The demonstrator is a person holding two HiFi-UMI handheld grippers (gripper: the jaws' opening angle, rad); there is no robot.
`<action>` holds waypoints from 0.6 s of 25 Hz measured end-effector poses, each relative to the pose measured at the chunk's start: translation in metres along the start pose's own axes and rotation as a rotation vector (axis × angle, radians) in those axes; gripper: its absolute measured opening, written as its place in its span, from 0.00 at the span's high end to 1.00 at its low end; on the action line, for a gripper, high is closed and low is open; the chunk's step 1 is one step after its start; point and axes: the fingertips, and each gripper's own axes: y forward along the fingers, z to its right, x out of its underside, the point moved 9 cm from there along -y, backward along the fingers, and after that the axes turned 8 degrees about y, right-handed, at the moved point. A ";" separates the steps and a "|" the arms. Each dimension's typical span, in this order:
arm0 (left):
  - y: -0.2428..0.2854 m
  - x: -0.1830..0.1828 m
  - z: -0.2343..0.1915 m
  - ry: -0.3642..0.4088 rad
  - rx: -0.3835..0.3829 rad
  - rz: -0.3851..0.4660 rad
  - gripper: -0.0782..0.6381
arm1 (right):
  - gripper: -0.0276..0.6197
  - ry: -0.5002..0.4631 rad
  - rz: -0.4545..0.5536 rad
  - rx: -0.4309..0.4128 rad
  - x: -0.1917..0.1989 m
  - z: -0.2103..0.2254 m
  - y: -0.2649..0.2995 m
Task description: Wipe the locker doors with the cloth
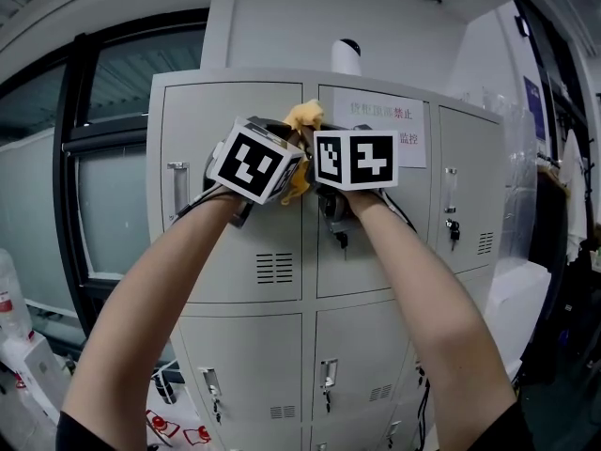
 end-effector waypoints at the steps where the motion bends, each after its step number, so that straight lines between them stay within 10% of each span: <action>1: 0.000 0.001 0.000 -0.003 -0.002 -0.004 0.84 | 0.85 0.000 0.000 0.000 0.000 0.000 0.000; 15: -0.025 0.011 -0.008 0.008 0.004 0.032 0.84 | 0.85 -0.017 0.014 -0.053 -0.004 -0.029 -0.009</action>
